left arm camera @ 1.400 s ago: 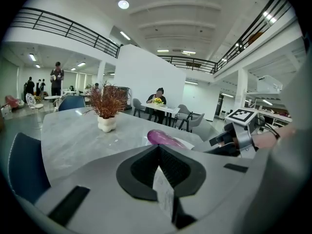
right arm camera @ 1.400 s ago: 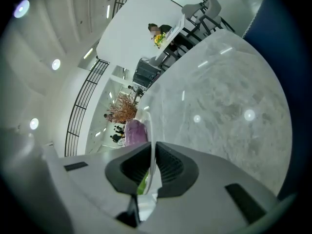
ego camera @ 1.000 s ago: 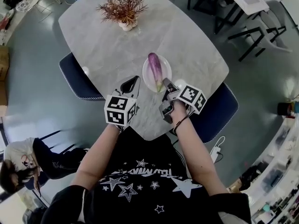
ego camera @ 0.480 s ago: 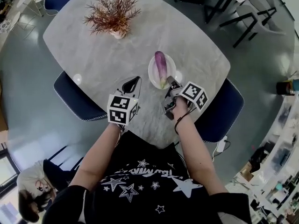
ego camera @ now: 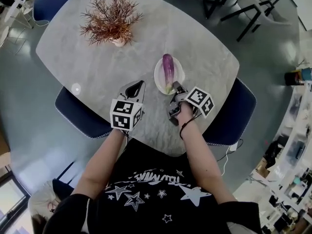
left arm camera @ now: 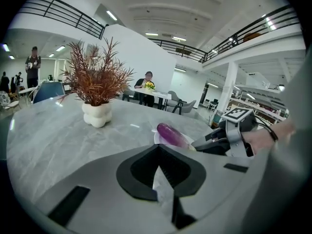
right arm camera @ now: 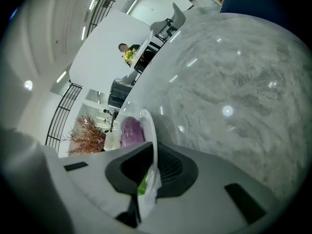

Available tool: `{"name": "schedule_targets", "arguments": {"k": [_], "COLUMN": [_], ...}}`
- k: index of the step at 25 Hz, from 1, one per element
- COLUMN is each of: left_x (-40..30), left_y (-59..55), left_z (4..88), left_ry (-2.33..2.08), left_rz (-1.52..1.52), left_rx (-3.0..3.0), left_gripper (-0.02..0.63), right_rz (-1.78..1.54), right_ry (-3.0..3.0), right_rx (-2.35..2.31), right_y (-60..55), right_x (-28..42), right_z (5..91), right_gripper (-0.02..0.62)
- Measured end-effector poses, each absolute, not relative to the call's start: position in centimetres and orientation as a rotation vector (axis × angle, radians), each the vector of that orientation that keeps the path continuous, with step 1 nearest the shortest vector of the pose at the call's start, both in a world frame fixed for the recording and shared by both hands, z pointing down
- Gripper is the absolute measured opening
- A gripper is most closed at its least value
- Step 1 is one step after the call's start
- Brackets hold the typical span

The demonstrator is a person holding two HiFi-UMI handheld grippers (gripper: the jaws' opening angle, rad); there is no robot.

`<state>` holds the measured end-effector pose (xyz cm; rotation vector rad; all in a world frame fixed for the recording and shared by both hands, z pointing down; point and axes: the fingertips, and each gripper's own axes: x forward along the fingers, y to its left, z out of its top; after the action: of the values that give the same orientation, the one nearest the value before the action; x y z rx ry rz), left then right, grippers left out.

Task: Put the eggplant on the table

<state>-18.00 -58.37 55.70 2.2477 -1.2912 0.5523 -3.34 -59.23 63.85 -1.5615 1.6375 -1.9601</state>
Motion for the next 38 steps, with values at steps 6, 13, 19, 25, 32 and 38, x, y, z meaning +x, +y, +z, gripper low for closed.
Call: {"name": "schedule_targets", "arguments": {"k": [6, 13, 19, 25, 32, 38], "left_x": [-17.5, -17.3, -17.3, -17.2, -17.3, -17.8], "left_y": [-58.2, -57.8, -58.0, -57.8, -57.5, -57.2], "left_z": [56.6, 56.4, 56.2, 56.1, 56.0, 55.7], "left_ry": [-1.255, -1.243, -1.247, -1.235, -1.233, -1.236], "left_rz": [0.56, 0.56, 0.561, 0.556, 0.552, 0.543], "left_rx": [2.256, 2.261, 2.264, 2.277, 2.282, 2.285], "left_gripper": [0.006, 0.006, 0.006, 0.006, 0.006, 0.006], "right_rz": [-2.008, -2.02, -2.039, -2.049, -2.047, -2.023], "right_ry": [1.588, 1.605, 1.645, 1.732, 1.799, 1.853], "right_rx": [-1.587, -1.591, -1.6, -1.617, -1.646, -1.702], "right_y": [-58.5, -58.5, -58.2, -57.9, -57.6, -57.3], "right_x": [-4.0, -3.6, -3.9, -4.2, -4.2, -4.0], "right_z": [64.8, 64.9, 64.9, 64.8, 64.7, 64.4], "right_gripper": [0.025, 0.025, 0.025, 0.025, 0.026, 0.054]}}
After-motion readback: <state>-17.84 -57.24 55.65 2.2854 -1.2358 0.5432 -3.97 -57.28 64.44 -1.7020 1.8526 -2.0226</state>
